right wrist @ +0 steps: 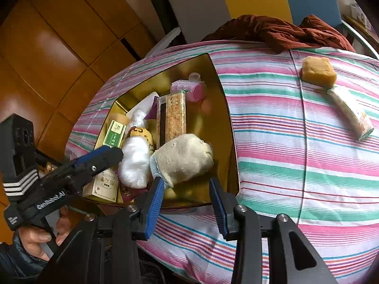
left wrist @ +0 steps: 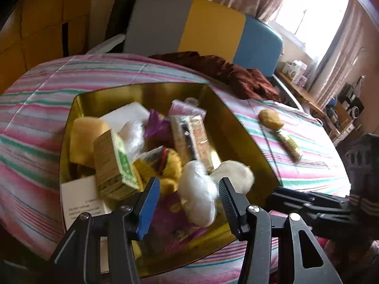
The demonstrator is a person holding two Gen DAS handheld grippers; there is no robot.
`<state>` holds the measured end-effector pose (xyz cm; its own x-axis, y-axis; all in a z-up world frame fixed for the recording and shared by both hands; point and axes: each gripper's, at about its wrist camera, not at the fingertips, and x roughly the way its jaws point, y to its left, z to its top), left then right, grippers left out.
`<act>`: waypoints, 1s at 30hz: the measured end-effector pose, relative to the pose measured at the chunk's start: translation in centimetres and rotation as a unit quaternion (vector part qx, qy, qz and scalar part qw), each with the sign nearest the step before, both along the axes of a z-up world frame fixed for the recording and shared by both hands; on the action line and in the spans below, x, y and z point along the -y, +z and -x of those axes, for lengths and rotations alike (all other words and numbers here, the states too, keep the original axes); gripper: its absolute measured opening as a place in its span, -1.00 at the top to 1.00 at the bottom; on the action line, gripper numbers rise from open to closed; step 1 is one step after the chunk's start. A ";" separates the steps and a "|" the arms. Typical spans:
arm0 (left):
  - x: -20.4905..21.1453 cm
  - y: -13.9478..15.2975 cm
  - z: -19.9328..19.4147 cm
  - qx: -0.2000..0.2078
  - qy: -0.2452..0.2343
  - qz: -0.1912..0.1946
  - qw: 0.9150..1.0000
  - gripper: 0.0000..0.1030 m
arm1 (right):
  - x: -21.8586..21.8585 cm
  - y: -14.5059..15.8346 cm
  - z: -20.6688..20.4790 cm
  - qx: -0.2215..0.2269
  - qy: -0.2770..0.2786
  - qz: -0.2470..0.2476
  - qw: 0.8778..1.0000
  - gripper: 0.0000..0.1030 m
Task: Organize objects
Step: 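Open both grippers to drop the bundle and glove into the tray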
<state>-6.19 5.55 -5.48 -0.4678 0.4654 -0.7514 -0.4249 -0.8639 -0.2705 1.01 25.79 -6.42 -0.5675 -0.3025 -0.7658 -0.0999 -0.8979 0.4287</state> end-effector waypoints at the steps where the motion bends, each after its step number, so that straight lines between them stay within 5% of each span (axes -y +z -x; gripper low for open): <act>1: 0.3 -0.1 0.0 0.000 0.005 0.002 1.000 -0.03 | 0.0 0.0 0.0 0.000 -0.001 -0.001 1.000 0.21; 12: 2.1 1.4 -0.6 -0.061 0.049 0.035 0.996 -0.37 | 0.5 0.3 -0.2 0.000 -0.002 -0.020 1.000 0.11; 30: 1.6 2.9 -2.3 -0.100 0.040 0.055 0.993 -0.47 | -0.6 1.4 -0.6 -0.004 -0.023 -0.045 0.999 0.08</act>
